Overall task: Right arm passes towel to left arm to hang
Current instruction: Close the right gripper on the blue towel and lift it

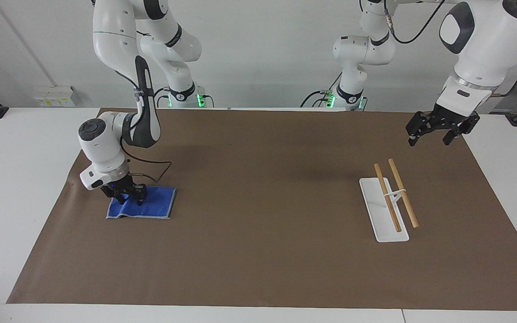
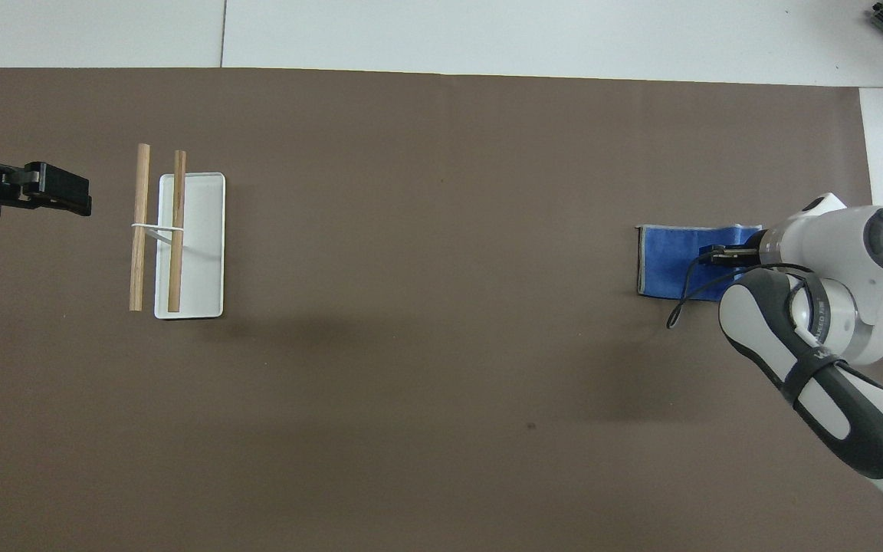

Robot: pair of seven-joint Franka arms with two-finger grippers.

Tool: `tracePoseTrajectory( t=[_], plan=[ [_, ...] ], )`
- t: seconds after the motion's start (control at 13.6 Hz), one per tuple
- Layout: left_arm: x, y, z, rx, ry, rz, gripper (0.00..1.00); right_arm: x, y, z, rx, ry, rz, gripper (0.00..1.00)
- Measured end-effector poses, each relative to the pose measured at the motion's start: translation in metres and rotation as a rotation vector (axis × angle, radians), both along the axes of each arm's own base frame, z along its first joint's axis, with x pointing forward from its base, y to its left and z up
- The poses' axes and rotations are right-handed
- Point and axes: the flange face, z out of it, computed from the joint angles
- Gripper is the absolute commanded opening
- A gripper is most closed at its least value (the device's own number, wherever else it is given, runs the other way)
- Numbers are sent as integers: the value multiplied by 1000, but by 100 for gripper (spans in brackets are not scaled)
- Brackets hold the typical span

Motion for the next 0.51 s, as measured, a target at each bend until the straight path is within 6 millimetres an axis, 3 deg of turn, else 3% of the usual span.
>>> tracePoseTrajectory(
  t=[0.29,0.51],
  plan=[
    [-6,7,8,-4,-13,9,100,0,0,3,-1,-5,0,26],
    [-7,7,8,-6,-14,9,100,2,5,5,1,-10,8,0]
  ],
)
